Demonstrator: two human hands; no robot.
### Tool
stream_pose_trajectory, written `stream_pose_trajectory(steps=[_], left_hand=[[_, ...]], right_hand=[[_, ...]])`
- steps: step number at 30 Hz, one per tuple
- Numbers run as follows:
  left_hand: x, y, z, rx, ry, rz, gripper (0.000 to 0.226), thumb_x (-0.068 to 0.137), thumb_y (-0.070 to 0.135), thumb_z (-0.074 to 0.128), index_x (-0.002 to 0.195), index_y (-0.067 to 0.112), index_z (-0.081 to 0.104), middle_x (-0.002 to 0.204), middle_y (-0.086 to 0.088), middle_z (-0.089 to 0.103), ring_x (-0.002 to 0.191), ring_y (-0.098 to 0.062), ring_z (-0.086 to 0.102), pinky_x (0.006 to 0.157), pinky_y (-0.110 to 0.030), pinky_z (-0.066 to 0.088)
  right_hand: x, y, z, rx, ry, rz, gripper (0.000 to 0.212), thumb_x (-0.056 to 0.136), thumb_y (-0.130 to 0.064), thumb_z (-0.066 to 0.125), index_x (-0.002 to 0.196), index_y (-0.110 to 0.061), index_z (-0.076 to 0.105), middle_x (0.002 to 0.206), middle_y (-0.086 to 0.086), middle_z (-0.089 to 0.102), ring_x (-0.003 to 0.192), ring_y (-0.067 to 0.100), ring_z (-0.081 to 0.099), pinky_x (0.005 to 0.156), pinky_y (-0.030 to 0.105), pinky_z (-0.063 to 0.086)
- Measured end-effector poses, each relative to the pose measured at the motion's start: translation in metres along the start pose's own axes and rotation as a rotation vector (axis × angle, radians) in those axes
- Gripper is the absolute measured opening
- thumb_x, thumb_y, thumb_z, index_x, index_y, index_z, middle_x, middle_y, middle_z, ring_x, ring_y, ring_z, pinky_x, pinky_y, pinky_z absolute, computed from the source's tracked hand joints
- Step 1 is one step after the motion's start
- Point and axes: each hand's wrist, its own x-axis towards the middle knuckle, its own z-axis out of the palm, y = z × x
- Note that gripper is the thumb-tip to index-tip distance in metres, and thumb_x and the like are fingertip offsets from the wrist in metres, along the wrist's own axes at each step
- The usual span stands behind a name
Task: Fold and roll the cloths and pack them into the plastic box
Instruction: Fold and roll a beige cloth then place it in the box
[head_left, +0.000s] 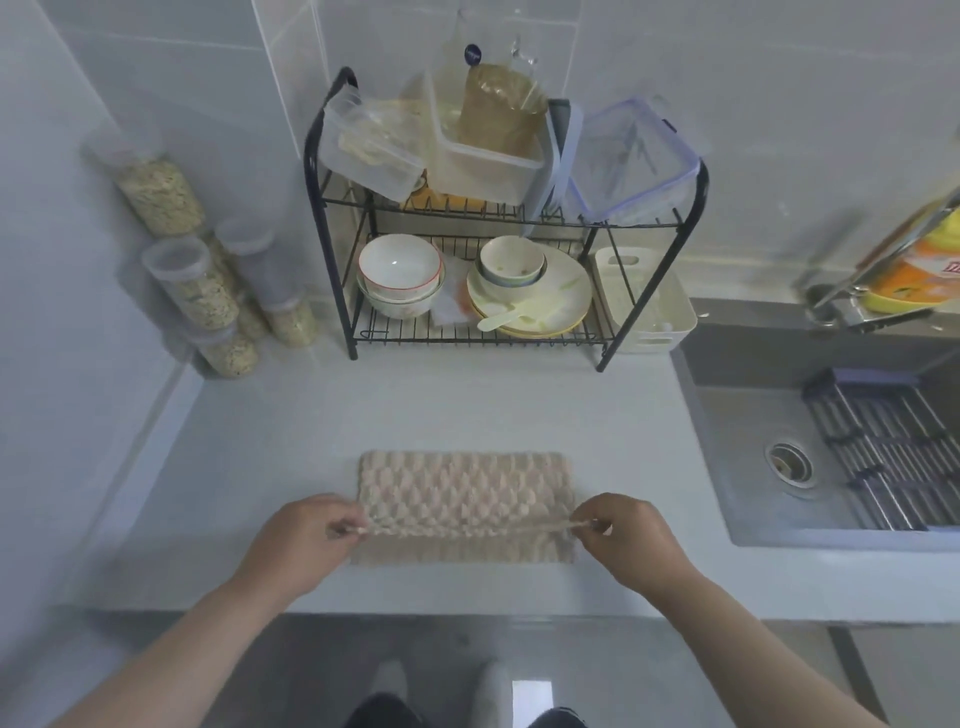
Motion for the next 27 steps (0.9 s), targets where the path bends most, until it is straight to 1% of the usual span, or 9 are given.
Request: stream_pose_trajectory(steps=[5, 9, 13, 18, 20, 21, 23, 25, 27], left_hand=[[-0.010, -0.012, 0.011, 0.091, -0.041, 0.011, 0.045, 0.077, 0.013, 0.075, 0.065, 0.052, 0.054, 0.087, 0.023, 0.066, 0.081, 0.003, 0.063, 0.071, -0.001, 0.038], [-0.011, -0.017, 0.016, 0.233, -0.103, 0.068, 0.026, 0.082, 0.023, 0.068, 0.072, 0.043, 0.055, 0.092, 0.018, 0.064, 0.084, -0.003, 0.060, 0.074, -0.017, 0.044], [-0.011, -0.024, 0.023, 0.354, -0.162, 0.134, 0.006, 0.081, 0.034, 0.059, 0.080, 0.033, 0.064, 0.095, 0.016, 0.060, 0.092, -0.004, 0.054, 0.075, -0.020, 0.044], [-0.005, -0.015, 0.026, 0.416, -0.060, 0.189, 0.032, 0.079, 0.047, 0.043, 0.085, 0.030, 0.069, 0.100, 0.017, 0.061, 0.095, -0.007, 0.056, 0.071, -0.023, 0.048], [0.008, -0.005, 0.028, 0.463, -0.100, 0.264, 0.044, 0.082, 0.044, 0.040, 0.108, 0.025, 0.070, 0.124, 0.006, 0.064, 0.114, -0.016, 0.060, 0.098, -0.021, 0.037], [0.016, 0.000, 0.031, 0.490, -0.130, 0.278, 0.055, 0.084, 0.047, 0.036, 0.127, 0.022, 0.061, 0.140, 0.002, 0.052, 0.127, -0.018, 0.051, 0.111, -0.017, 0.018], [0.031, 0.002, 0.041, 0.505, -0.167, 0.277, 0.078, 0.081, 0.060, 0.016, 0.150, 0.022, 0.012, 0.156, 0.007, 0.002, 0.146, -0.015, 0.007, 0.113, -0.015, -0.013], [0.038, -0.007, 0.048, 0.544, -0.229, 0.200, 0.081, 0.072, 0.067, -0.002, 0.141, 0.029, -0.019, 0.147, 0.015, -0.026, 0.140, -0.010, -0.024, 0.113, -0.023, -0.020], [0.043, -0.013, 0.050, 0.583, -0.245, 0.187, 0.080, 0.071, 0.070, -0.003, 0.139, 0.033, -0.025, 0.145, 0.016, -0.032, 0.137, -0.010, -0.031, 0.109, -0.024, -0.025]], right_hand=[[-0.014, 0.012, 0.010, -0.065, -0.047, 0.066, 0.019, 0.088, -0.017, 0.063, 0.102, -0.020, 0.075, 0.105, -0.014, 0.070, 0.082, -0.007, 0.056, 0.072, 0.003, 0.035], [-0.018, 0.015, 0.016, -0.127, -0.091, 0.052, 0.025, 0.087, -0.015, 0.058, 0.106, -0.022, 0.072, 0.110, -0.014, 0.066, 0.096, 0.006, 0.059, 0.080, 0.010, 0.037], [-0.021, 0.024, 0.024, -0.259, -0.183, -0.093, 0.025, 0.086, -0.020, 0.053, 0.103, -0.021, 0.071, 0.115, -0.007, 0.061, 0.107, 0.017, 0.058, 0.083, 0.018, 0.043], [-0.016, 0.019, 0.030, -0.277, -0.015, -0.171, 0.042, 0.084, -0.041, 0.043, 0.117, -0.025, 0.065, 0.133, -0.001, 0.056, 0.115, 0.024, 0.057, 0.092, 0.032, 0.049], [0.000, 0.011, 0.036, -0.319, -0.011, -0.241, 0.052, 0.090, -0.041, 0.040, 0.136, -0.019, 0.050, 0.145, 0.006, 0.047, 0.129, 0.026, 0.049, 0.100, 0.039, 0.047], [0.010, 0.007, 0.041, -0.337, -0.049, -0.253, 0.057, 0.094, -0.043, 0.034, 0.145, -0.018, 0.037, 0.152, 0.007, 0.036, 0.139, 0.026, 0.037, 0.109, 0.041, 0.038], [0.027, 0.003, 0.048, -0.377, -0.133, -0.201, 0.066, 0.097, -0.052, 0.015, 0.153, -0.018, 0.012, 0.161, 0.001, 0.009, 0.149, 0.019, 0.006, 0.121, 0.035, 0.010], [0.035, 0.005, 0.053, -0.441, -0.190, -0.166, 0.079, 0.088, -0.060, -0.008, 0.154, -0.018, -0.001, 0.160, -0.003, -0.009, 0.148, 0.016, -0.010, 0.117, 0.032, -0.008], [0.037, 0.009, 0.055, -0.506, -0.213, -0.176, 0.090, 0.076, -0.062, -0.018, 0.153, -0.016, -0.006, 0.158, -0.004, -0.017, 0.147, 0.015, -0.016, 0.115, 0.031, -0.016]])
